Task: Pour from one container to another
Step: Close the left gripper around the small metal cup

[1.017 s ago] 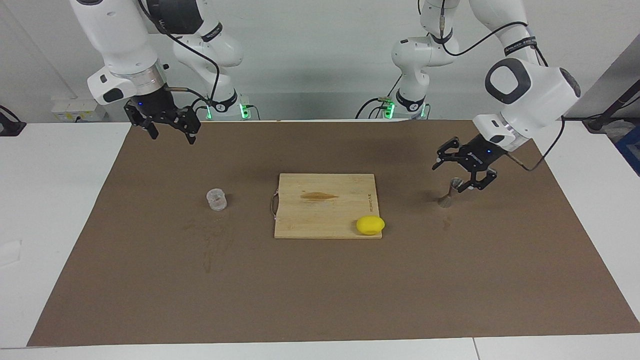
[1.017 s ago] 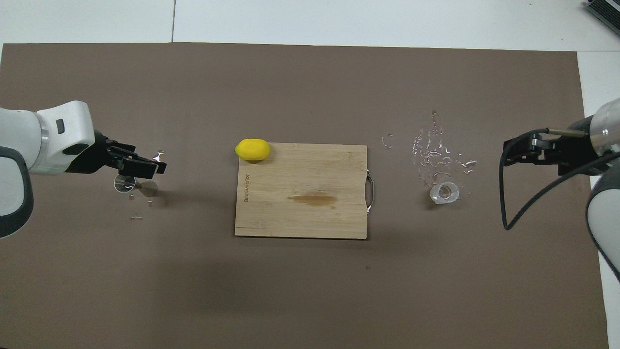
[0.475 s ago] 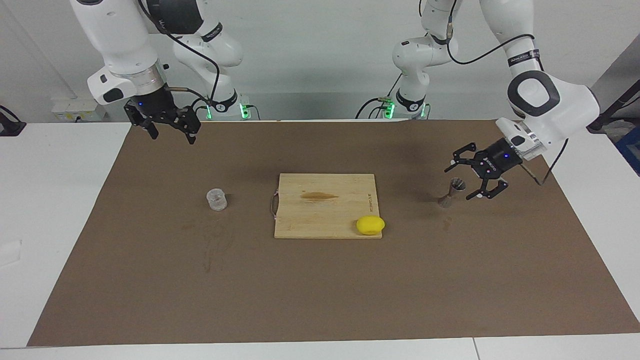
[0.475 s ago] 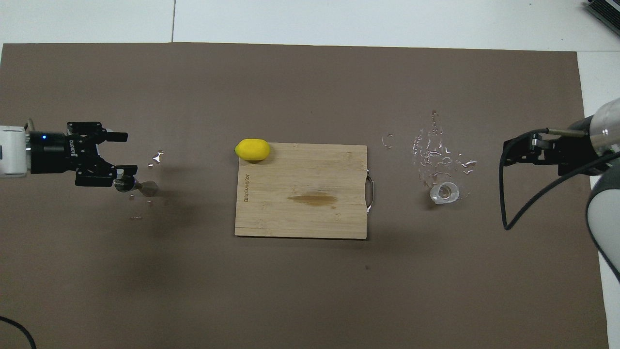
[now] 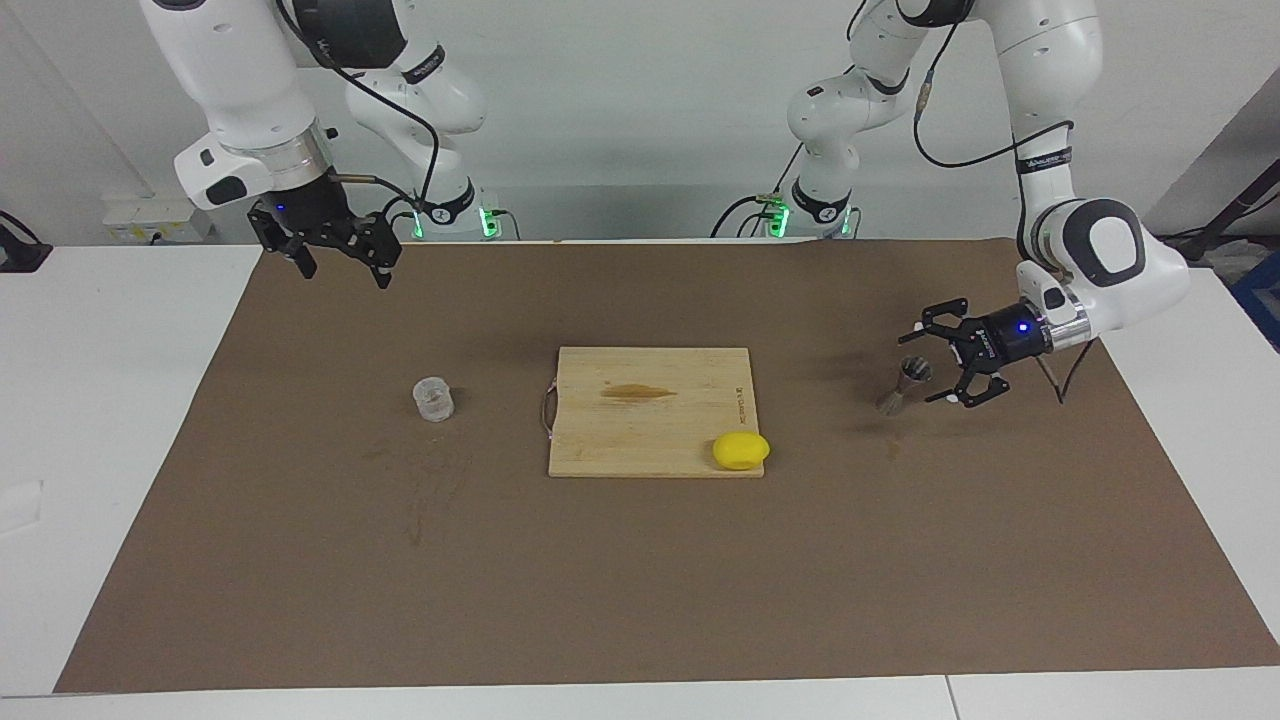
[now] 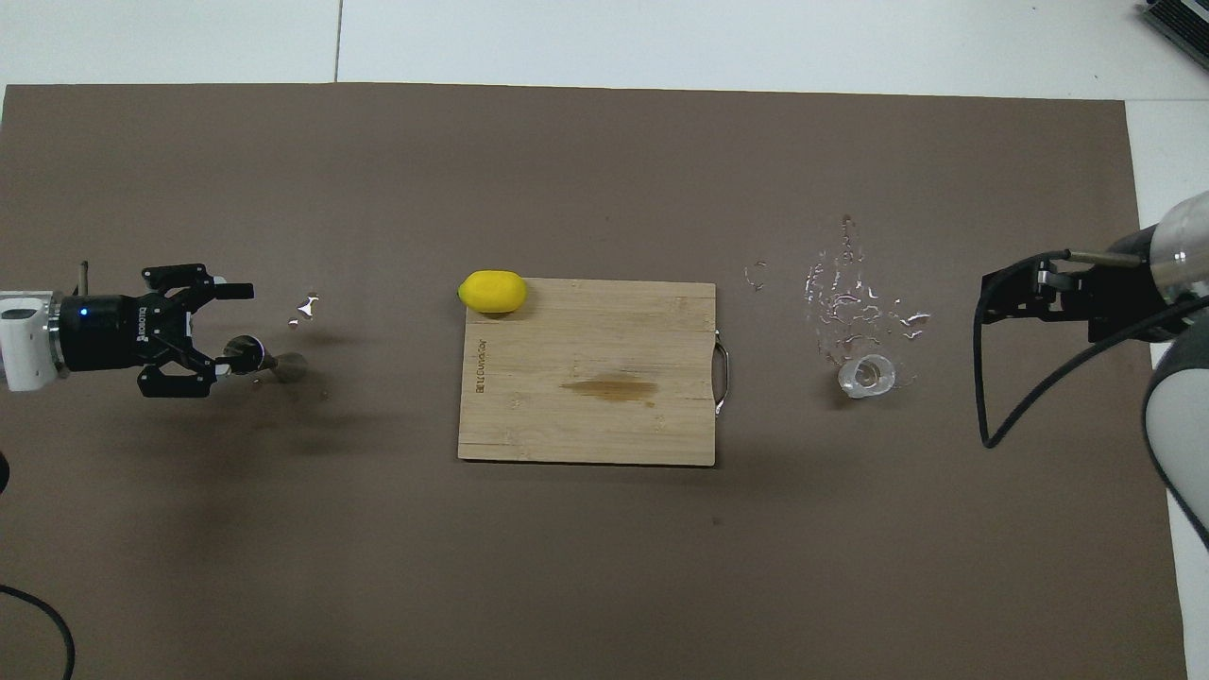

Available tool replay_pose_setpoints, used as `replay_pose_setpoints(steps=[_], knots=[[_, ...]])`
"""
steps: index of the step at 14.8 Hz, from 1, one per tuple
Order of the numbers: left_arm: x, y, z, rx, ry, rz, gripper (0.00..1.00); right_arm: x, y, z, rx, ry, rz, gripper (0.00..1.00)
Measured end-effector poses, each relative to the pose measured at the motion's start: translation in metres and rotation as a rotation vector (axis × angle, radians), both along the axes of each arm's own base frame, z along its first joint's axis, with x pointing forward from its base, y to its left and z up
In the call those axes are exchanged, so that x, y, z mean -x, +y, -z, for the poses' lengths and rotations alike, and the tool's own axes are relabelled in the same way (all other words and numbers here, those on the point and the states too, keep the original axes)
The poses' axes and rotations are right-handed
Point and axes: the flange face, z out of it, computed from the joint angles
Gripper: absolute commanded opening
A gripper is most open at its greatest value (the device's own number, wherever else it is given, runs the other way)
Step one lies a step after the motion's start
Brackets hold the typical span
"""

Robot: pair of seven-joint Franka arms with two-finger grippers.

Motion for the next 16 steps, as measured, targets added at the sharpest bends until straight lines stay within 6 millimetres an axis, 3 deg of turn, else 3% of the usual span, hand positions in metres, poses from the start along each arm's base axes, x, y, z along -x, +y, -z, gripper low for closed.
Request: replay_pose_setpoints(steps=[2, 5, 10, 16], knots=[[0.014, 0.006, 0.017, 0.037, -0.030, 0.002, 1.00, 0.000, 0.000, 0.000, 0.000, 0.000, 0.000, 1.00], [0.025, 0.010, 0.026, 0.082, -0.106, 0.020, 1.00, 0.000, 0.000, 0.000, 0.000, 0.000, 0.000, 1.00], [0.034, 0.015, 0.055, 0.186, -0.171, 0.004, 1.00, 0.000, 0.000, 0.000, 0.000, 0.000, 0.000, 1.00], [0.037, 0.035, 0.063, 0.196, -0.234, -0.042, 1.00, 0.000, 0.000, 0.000, 0.000, 0.000, 0.000, 1.00]])
